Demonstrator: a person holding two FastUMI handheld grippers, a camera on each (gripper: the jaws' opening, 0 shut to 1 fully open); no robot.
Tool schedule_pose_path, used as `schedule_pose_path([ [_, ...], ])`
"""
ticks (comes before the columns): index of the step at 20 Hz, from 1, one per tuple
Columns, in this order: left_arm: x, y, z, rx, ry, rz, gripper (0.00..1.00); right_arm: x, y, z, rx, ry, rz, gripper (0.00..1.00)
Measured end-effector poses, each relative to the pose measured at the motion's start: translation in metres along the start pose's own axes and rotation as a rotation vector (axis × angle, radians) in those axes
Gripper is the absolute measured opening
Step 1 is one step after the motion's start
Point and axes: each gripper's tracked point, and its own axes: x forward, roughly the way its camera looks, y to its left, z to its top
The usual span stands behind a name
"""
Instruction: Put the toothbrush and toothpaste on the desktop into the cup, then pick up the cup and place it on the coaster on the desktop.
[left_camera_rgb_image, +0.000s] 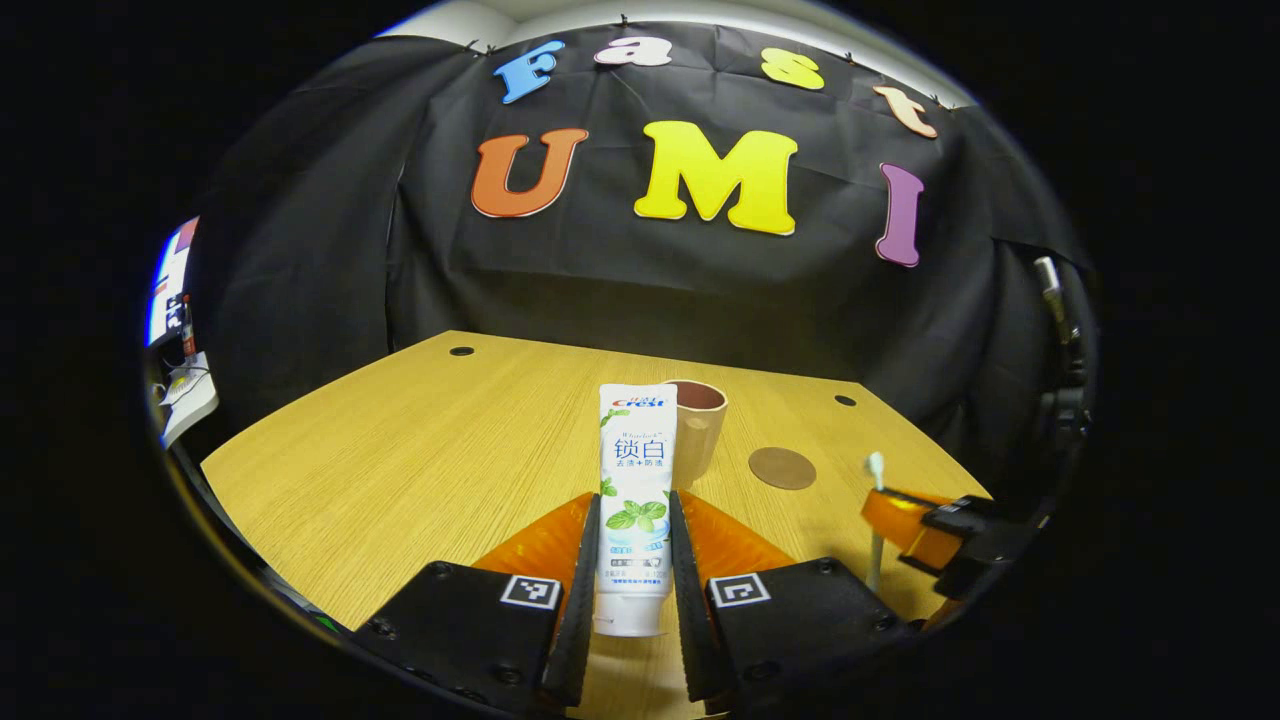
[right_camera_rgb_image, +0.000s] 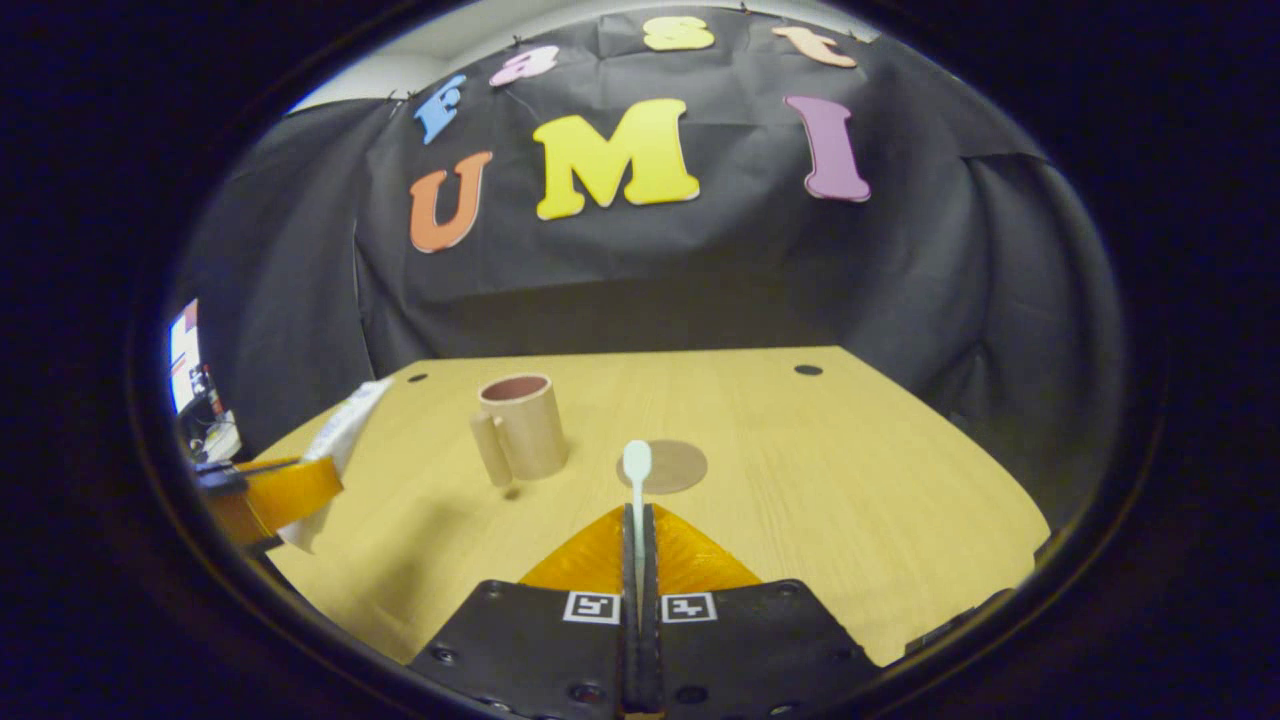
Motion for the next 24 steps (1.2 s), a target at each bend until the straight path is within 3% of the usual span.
schedule_pose_path([
  [6,-0.007,-0.016,0.011,0.015,-0.043,-0.051,0.40,-0.051,0.015,0.046,-0.026,-0.162,0.036,0.00],
  [13,-0.011,-0.032,0.051,0.058,-0.118,-0.097,0.40,-0.077,0.020,0.063,-0.018,-0.212,0.069,0.00],
  [17,0.026,-0.052,0.093,0.050,-0.176,-0.146,0.41,-0.078,0.020,0.062,-0.019,-0.210,0.077,0.00],
  [21,0.085,-0.060,0.126,0.055,-0.225,-0.146,0.41,-0.069,0.014,0.060,0.012,-0.178,0.087,0.01],
  [24,0.129,-0.064,0.131,-0.007,-0.224,-0.170,0.41,-0.068,0.005,0.059,0.026,-0.168,0.069,0.00],
])
